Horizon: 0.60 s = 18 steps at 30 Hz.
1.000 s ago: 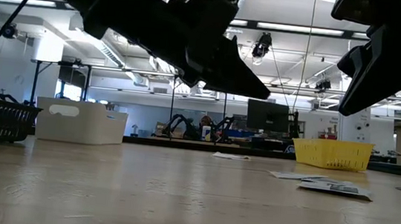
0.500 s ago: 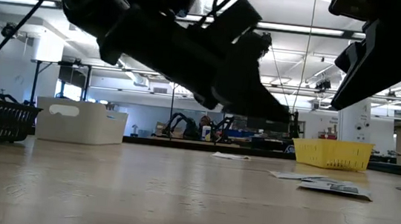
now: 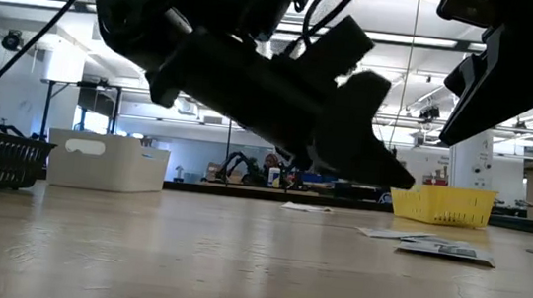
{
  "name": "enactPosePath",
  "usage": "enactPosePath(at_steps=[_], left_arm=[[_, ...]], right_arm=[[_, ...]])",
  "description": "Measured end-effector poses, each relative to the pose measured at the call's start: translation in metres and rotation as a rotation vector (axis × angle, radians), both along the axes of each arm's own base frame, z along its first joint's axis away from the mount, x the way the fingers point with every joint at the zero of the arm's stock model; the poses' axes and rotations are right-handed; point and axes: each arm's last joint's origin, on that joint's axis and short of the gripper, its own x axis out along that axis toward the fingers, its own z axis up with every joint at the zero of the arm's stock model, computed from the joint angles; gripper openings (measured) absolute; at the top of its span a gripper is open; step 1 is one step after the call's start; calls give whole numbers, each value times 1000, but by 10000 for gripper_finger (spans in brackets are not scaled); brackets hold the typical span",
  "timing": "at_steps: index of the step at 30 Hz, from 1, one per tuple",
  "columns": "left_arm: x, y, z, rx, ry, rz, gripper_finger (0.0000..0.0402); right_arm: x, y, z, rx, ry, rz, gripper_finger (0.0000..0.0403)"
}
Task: Pick & Place First Aid Supplies
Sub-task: Put the green bandage pack into the black bin
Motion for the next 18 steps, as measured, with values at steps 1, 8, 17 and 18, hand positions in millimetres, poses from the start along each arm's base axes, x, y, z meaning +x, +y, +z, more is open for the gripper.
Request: enactPosePath(at_steps=[1,8,17,18], left_arm=[[0,0,-2,0,5,1,0],[4,0,-15,-9,27,33,0],[3,4,-18,-53,45,131,0],[2,5,-20,-64,59,139,0]], right_arm=[[0,0,0,-1,1,0,50],[0,0,0,2,-2,0,50],[0,0,0,2,-3,0,50],[0,0,0,2,-2,0,50]])
